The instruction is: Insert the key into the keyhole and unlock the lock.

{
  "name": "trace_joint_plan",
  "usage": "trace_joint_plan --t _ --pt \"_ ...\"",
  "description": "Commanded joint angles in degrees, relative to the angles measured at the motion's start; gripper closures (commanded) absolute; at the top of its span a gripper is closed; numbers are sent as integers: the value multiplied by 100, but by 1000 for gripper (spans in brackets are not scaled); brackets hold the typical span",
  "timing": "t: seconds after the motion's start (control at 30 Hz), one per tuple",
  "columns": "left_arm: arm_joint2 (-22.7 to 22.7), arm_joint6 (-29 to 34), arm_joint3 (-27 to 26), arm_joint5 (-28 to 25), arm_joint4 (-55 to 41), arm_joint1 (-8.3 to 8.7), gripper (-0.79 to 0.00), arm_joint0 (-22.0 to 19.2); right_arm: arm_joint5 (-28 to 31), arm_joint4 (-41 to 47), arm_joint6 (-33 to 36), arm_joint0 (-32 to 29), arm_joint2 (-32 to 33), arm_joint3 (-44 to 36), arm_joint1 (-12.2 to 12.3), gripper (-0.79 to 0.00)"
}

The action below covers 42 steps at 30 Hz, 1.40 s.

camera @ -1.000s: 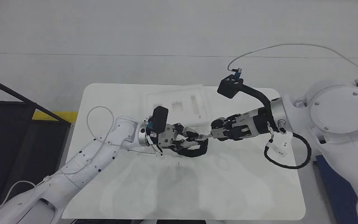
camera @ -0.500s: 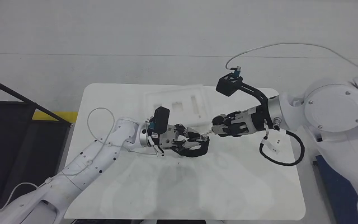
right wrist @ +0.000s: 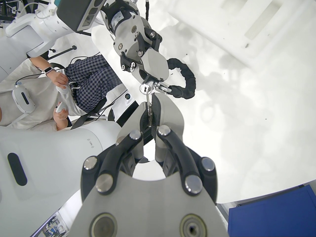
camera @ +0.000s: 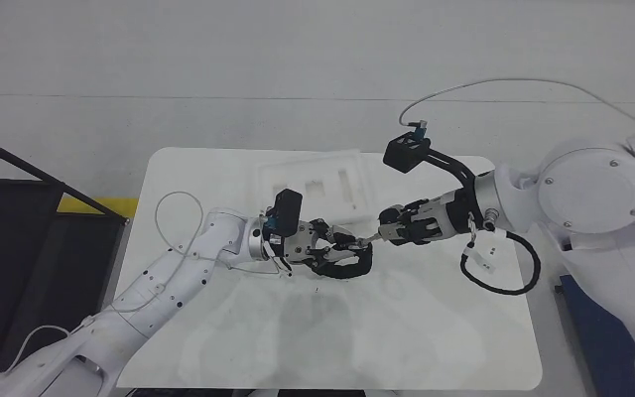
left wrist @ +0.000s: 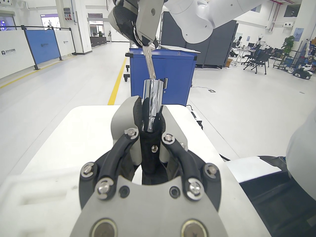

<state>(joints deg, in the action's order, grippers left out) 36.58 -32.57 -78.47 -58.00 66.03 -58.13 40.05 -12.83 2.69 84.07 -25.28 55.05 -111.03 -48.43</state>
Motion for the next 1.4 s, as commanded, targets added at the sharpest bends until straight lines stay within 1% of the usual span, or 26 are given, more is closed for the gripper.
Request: trace_joint_plan --t 0.0,0.47,1.37 --pt "7 19 -7 0 -5 -9 0 9 -15 -3 -37 1 -11 5 0 0" --pt "19 80 -3 0 -61 -36 0 27 -6 -113 -70 41 -117 14 11 0" --pt "46 204 31 0 -212 -52 0 77 -55 -28 -42 66 -211 31 35 0"
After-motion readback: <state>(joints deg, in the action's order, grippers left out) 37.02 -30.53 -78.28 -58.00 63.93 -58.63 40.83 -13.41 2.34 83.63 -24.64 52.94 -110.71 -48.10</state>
